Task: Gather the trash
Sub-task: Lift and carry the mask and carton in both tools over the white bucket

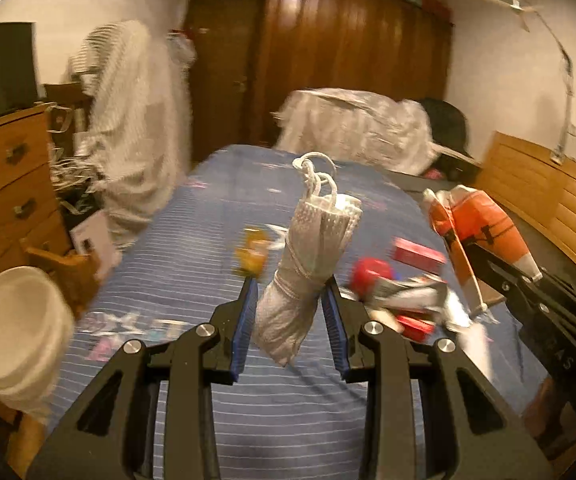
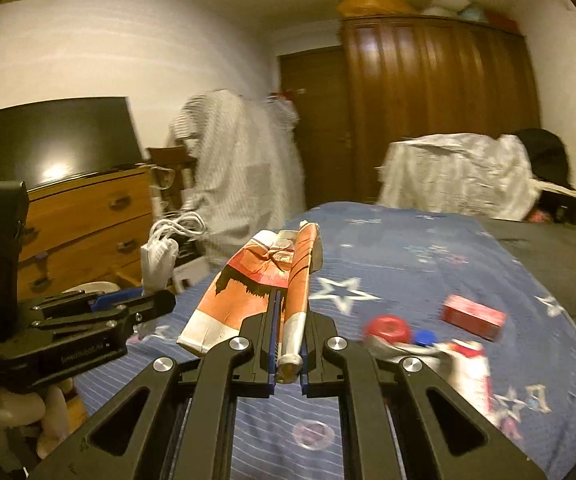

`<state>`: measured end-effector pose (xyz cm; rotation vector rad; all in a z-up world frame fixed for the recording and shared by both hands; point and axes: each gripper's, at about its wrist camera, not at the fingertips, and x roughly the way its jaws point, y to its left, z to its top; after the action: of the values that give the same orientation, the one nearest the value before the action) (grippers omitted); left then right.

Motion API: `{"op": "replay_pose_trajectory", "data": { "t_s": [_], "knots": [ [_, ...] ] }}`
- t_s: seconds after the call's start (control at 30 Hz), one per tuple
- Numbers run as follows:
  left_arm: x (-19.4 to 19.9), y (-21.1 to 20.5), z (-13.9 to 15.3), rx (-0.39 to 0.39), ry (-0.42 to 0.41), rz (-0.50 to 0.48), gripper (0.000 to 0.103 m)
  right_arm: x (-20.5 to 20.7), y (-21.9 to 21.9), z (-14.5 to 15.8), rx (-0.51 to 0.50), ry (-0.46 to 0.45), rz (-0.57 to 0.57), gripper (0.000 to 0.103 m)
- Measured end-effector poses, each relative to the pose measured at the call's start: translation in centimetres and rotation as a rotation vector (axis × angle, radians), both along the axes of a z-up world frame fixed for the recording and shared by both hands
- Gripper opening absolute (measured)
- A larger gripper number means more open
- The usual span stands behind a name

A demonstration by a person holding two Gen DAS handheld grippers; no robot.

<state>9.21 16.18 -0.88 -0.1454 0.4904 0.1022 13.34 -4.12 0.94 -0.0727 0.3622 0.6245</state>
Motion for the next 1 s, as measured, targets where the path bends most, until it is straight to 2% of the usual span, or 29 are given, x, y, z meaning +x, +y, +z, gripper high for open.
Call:
{"op": "replay_pose_trajectory", "data": {
  "t_s": [0.3, 0.6, 1.0],
  "knots": [
    [-3.0, 10.2, 1.4, 0.025, -0.002, 0.213, 0.032, 0.2, 12.4, 1.7, -0.017, 0.021, 0.202, 0.009],
    [-6.1, 17.3, 1.9, 0.017, 0.003, 0.346, 0.032, -0.4, 24.1, 3.5, -0.059, 0.022, 0.361, 0.009],
    [-9.0, 26.4, 0.7, -0.031, 0.064, 0.471, 0.032, 0.1, 38.7, 1.4, -0.173, 0.125, 0.526, 0.009]
  ]
}}
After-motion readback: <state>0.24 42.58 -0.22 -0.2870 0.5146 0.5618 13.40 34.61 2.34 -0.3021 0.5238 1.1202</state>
